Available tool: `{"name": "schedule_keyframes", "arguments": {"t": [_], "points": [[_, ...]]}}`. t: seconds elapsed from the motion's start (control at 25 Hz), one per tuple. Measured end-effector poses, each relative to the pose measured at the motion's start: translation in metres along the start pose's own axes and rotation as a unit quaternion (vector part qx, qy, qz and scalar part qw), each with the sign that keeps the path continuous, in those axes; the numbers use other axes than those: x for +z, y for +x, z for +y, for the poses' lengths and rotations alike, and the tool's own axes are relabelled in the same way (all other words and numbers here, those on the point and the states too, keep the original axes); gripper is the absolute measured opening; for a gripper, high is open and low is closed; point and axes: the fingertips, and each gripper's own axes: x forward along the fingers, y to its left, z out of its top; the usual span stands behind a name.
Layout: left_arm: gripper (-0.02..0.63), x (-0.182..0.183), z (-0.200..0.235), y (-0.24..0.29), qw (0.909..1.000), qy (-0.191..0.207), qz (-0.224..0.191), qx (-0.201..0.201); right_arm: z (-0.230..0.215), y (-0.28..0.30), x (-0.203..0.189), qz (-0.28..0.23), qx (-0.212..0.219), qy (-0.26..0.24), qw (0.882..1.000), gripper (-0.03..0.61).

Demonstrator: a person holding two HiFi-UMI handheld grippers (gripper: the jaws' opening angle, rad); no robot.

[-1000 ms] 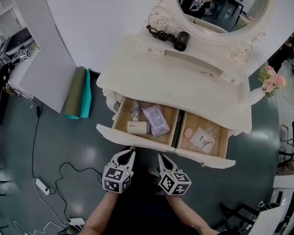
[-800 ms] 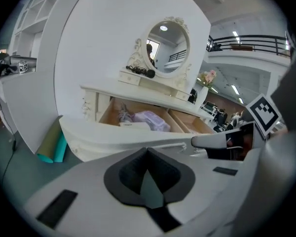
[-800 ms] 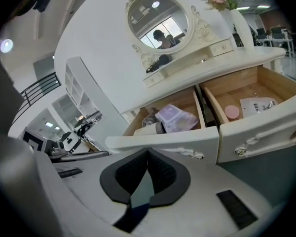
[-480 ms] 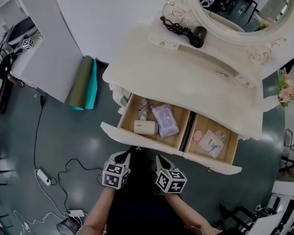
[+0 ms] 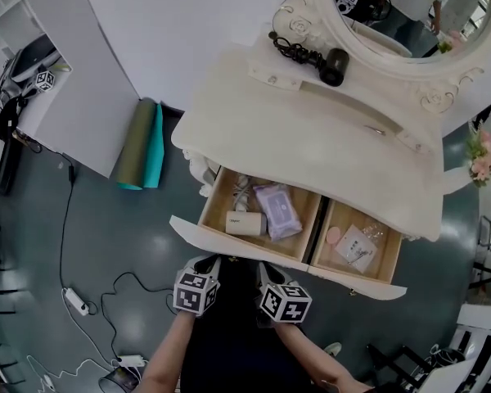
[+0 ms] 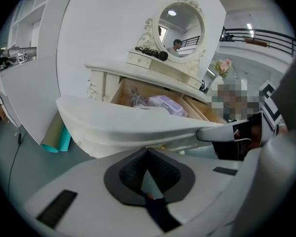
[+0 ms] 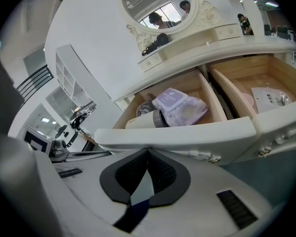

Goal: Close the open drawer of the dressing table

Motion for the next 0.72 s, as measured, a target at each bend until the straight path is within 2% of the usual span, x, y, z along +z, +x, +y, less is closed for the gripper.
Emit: {"name": "schedule_keyframes", "arguments": {"t": [0.72], "points": [[-0.002,0.017,0.002,0.014,0.9998,0.013,0.01,-0.004,-0.006,0.008,0.017,-0.005,0.001,0.025,1.0,0.02]]}}
